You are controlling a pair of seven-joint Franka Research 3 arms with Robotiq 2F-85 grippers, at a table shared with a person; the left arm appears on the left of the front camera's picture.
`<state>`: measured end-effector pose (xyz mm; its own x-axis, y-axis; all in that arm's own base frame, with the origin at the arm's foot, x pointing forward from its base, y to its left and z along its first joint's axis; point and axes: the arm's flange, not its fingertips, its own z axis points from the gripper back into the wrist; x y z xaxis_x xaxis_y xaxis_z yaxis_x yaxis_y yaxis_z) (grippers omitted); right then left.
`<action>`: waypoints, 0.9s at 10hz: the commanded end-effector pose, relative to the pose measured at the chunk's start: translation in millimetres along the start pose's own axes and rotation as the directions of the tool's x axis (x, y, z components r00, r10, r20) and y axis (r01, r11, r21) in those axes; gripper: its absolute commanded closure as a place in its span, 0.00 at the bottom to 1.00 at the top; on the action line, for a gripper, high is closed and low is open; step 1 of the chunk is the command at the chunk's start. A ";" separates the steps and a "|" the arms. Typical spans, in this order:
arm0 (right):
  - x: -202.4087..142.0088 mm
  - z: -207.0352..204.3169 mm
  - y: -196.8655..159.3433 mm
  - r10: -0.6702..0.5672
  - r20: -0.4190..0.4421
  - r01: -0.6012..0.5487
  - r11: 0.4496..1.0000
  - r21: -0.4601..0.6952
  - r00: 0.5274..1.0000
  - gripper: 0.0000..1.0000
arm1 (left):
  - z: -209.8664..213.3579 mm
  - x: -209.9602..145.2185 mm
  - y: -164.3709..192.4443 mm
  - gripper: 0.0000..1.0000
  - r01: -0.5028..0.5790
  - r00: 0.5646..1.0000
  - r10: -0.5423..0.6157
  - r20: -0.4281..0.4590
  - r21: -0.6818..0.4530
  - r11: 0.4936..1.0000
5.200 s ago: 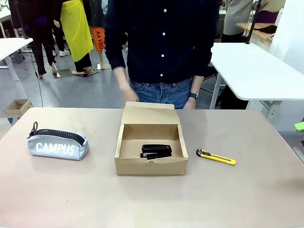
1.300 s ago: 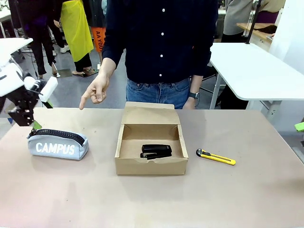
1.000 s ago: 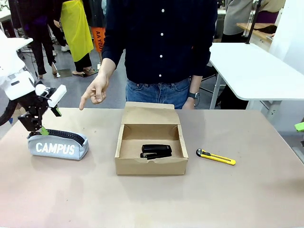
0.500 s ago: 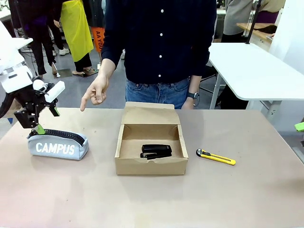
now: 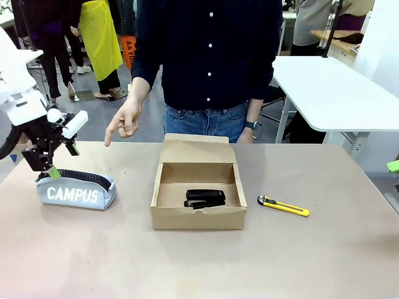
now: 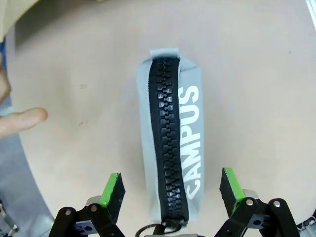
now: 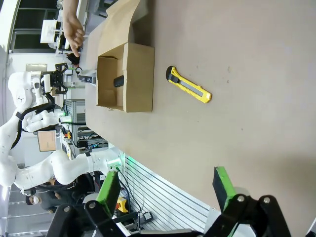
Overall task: Pack the items into the box.
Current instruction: Pick up the item indicated by the person and place it inside the Mailer Box.
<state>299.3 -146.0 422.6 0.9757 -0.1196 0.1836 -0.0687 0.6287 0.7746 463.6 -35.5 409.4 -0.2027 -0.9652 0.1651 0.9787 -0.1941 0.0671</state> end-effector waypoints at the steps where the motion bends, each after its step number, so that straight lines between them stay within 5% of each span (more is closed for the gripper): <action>1: -2.1 2.6 -1.5 0.018 -0.009 -0.018 1.000 -0.006 1.000 0.00 | -25.9 1.3 7.2 0.00 -0.034 0.998 0.032 -0.063 -0.027 0.999; 7: -2.1 2.6 -1.5 0.018 -0.009 -0.018 1.000 -0.006 1.000 0.00 | -53.9 7.6 11.1 0.00 -0.020 0.992 0.006 -0.128 -0.107 0.994; 8: -2.1 2.6 -1.5 0.018 -0.009 -0.018 1.000 -0.006 1.000 0.00 | -54.0 7.8 12.3 0.45 -0.038 0.991 0.021 -0.135 -0.125 0.991; 9: -2.1 2.6 -1.5 0.018 -0.009 -0.018 1.000 -0.006 1.000 0.00 | -53.0 8.1 13.4 0.58 -0.041 0.991 0.023 -0.134 -0.133 0.990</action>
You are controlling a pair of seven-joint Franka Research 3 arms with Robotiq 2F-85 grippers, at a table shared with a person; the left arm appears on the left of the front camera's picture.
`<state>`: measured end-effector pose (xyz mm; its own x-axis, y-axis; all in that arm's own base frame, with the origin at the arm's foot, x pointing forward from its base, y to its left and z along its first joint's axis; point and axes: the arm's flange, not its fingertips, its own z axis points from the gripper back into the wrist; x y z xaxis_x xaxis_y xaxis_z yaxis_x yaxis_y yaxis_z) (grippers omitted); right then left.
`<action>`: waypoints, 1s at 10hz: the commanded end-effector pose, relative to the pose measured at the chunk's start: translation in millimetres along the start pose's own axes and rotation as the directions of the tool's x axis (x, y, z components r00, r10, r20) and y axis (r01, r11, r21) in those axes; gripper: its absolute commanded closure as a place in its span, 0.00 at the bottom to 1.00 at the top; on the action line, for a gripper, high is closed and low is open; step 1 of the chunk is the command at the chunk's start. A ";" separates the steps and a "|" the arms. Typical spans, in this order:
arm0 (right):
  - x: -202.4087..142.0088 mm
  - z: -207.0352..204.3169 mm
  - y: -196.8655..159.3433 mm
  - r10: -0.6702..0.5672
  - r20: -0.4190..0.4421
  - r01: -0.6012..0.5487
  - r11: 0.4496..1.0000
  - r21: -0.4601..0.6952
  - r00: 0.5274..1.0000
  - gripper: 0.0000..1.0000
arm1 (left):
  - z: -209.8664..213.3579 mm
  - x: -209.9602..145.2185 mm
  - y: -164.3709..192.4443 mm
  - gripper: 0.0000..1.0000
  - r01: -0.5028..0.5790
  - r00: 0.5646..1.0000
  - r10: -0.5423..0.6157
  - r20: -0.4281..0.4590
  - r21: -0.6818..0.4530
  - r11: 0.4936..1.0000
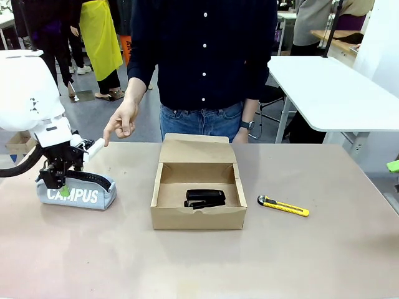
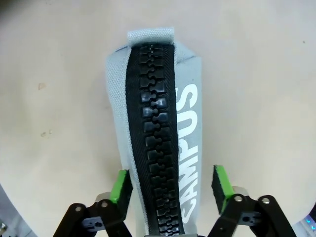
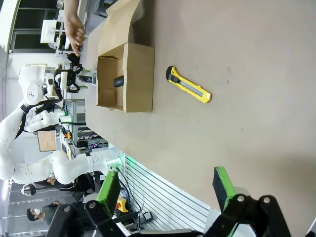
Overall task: Pack the items into the box.
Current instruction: Pick up the item indicated by the person and place it inside the Mailer Box.
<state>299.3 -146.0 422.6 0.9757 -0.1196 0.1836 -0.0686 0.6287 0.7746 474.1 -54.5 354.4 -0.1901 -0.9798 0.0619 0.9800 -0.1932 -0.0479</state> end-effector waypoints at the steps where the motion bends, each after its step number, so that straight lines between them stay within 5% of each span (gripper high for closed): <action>1: -2.1 2.6 -1.5 0.018 -0.009 -0.018 1.000 -0.006 1.000 0.00 | 5.9 0.2 2.1 1.00 -0.020 0.999 0.019 -0.034 -0.015 1.000; 3: -2.1 2.6 -1.5 0.018 -0.009 -0.018 1.000 -0.006 1.000 0.00 | 11.3 0.0 -0.2 1.00 -0.048 0.999 0.048 -0.021 0.000 0.999; 4: -2.1 2.6 -1.5 0.018 -0.009 -0.018 1.000 -0.006 1.000 0.00 | 12.8 0.0 -1.9 0.84 -0.052 0.998 0.052 -0.022 0.000 0.999; 6: -2.1 2.6 -1.5 0.018 -0.009 -0.018 1.000 -0.006 1.000 0.00 | 15.4 2.7 -5.4 1.00 -0.059 0.998 0.059 -0.026 -0.005 0.998; 10: -2.1 2.6 -1.5 0.018 -0.009 -0.018 1.000 -0.006 1.000 0.00 | 34.4 5.9 -16.8 1.00 -0.084 0.996 0.084 -0.014 0.005 0.996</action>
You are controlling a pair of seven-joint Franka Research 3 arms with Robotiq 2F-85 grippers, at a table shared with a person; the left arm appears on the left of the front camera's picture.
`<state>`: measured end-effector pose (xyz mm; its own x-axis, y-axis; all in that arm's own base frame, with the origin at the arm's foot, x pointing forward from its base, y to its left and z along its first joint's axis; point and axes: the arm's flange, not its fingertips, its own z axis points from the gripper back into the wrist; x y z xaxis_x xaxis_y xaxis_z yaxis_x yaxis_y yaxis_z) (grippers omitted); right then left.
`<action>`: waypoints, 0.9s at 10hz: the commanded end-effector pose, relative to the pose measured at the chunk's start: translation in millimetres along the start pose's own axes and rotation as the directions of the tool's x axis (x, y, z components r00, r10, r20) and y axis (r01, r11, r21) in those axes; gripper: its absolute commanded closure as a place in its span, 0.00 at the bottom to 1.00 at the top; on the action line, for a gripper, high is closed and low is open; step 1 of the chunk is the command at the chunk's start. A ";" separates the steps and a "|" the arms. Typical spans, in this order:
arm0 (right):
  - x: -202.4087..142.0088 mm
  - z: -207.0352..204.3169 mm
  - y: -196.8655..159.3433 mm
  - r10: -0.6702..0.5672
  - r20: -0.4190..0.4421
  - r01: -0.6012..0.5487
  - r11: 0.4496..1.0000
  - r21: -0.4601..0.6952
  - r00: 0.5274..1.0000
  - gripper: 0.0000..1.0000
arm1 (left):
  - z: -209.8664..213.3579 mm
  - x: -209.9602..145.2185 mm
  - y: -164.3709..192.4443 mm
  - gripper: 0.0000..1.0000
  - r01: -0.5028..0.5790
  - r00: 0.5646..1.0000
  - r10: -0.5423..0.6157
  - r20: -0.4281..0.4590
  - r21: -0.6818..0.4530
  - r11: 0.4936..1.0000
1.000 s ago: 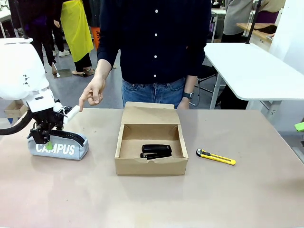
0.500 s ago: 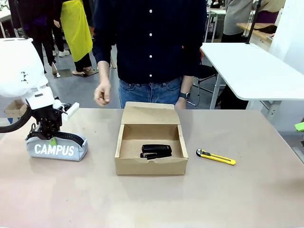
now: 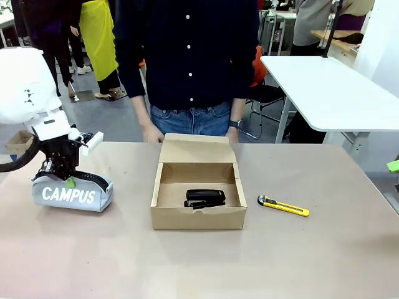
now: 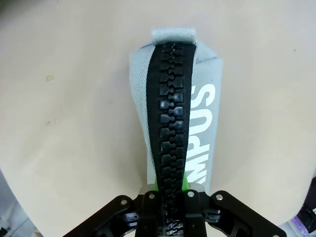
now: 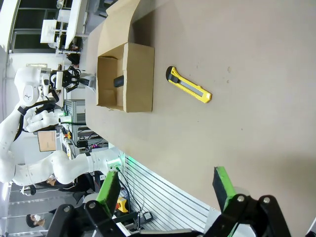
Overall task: Pack the items into the box.
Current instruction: Pick up the item indicated by the person and place it inside the Mailer Box.
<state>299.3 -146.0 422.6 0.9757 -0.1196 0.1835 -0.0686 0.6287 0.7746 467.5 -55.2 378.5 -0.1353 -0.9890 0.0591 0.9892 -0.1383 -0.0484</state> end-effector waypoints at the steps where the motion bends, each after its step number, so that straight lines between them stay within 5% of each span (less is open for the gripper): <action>1: -2.1 2.6 -1.5 0.018 -0.009 -0.018 1.000 -0.006 1.000 0.00 | 36.7 2.9 -20.9 1.00 -0.051 0.998 0.050 0.028 0.042 0.998; 5: -2.1 2.6 -1.5 0.018 -0.009 -0.018 1.000 -0.006 1.000 0.00 | 137.7 -3.0 -105.9 1.00 -0.195 0.973 0.145 0.180 0.302 0.933; 6: -2.1 2.6 -1.5 0.018 -0.009 -0.018 1.000 -0.006 1.000 0.00 | 137.1 -20.2 -113.3 1.00 -0.233 0.960 0.164 0.226 0.321 0.918; 7: -2.1 2.6 -1.5 0.018 -0.009 -0.018 1.000 -0.006 1.000 0.00 | 123.6 -52.5 -116.9 1.00 -0.232 0.938 0.168 0.304 0.188 0.954; 8: -2.1 2.6 -1.5 0.018 -0.009 -0.018 1.000 -0.006 1.000 0.00 | 157.6 -7.5 -105.9 1.00 -0.195 0.971 0.144 0.191 0.282 0.940; 9: -2.1 2.6 -1.5 0.018 -0.009 -0.018 1.000 -0.006 1.000 0.00 | 157.6 -7.5 -105.9 1.00 -0.195 0.971 0.144 0.191 0.282 0.940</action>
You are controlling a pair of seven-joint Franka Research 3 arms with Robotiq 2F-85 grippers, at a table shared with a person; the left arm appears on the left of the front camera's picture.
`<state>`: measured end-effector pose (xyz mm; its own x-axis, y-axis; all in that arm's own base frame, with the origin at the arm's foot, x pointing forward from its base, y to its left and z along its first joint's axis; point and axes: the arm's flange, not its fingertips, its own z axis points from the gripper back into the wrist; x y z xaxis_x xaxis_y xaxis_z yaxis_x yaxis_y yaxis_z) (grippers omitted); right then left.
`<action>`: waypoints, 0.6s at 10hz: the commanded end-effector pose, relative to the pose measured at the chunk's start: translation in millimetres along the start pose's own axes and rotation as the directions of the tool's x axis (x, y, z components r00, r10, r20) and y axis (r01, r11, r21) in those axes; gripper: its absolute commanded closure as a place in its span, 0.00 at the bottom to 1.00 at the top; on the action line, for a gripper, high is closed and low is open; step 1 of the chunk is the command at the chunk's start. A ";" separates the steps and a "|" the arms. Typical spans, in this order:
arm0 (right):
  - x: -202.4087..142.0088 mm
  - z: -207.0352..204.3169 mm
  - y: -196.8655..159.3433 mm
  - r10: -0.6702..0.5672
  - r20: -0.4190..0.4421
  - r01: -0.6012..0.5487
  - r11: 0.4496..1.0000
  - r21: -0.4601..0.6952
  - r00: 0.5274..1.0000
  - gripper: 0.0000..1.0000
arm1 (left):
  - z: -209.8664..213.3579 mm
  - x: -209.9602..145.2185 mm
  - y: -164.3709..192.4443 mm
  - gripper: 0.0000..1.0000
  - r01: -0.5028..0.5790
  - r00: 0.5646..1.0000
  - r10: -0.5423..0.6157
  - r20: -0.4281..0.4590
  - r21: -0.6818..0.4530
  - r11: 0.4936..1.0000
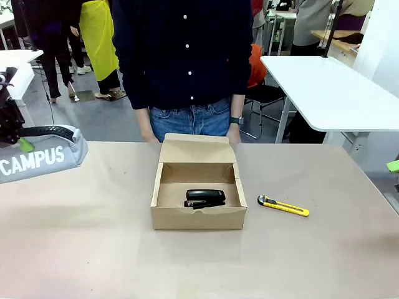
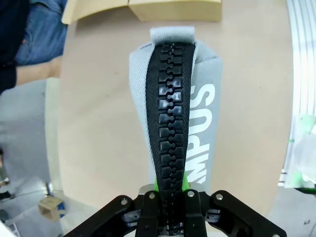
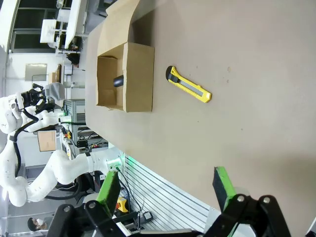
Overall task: Pack the items into the box.
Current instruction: Pick up the item indicated by the person and place it inside the Mailer Box.
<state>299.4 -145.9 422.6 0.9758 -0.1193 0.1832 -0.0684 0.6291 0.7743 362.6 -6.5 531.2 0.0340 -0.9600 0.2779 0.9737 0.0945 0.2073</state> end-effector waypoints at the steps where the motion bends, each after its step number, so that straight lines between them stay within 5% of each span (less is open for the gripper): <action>1: -2.2 2.6 -1.5 0.018 -0.008 -0.018 1.000 -0.005 1.000 0.00 | 1.6 20.7 9.9 1.00 0.021 0.999 -0.021 -0.035 0.012 1.000; 2: -2.2 2.6 -1.5 0.018 -0.008 -0.018 1.000 -0.005 1.000 0.00 | 1.6 20.7 9.9 1.00 0.021 0.999 -0.021 -0.035 0.012 1.000; 3: -2.2 2.6 -1.5 0.018 -0.008 -0.018 1.000 -0.005 1.000 0.00 | -1.4 11.5 2.7 0.90 0.020 1.000 -0.020 -0.009 0.000 1.000; 6: -2.2 2.6 -1.5 0.018 -0.008 -0.018 1.000 -0.005 1.000 0.00 | 15.7 157.8 33.7 0.90 0.071 0.987 -0.078 -0.140 -0.051 0.996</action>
<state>299.3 -146.0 422.7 0.9757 -0.1195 0.1835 -0.0686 0.6292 0.7742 369.9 -104.6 575.7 -0.0021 -0.9817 0.1905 0.9782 0.0376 0.2043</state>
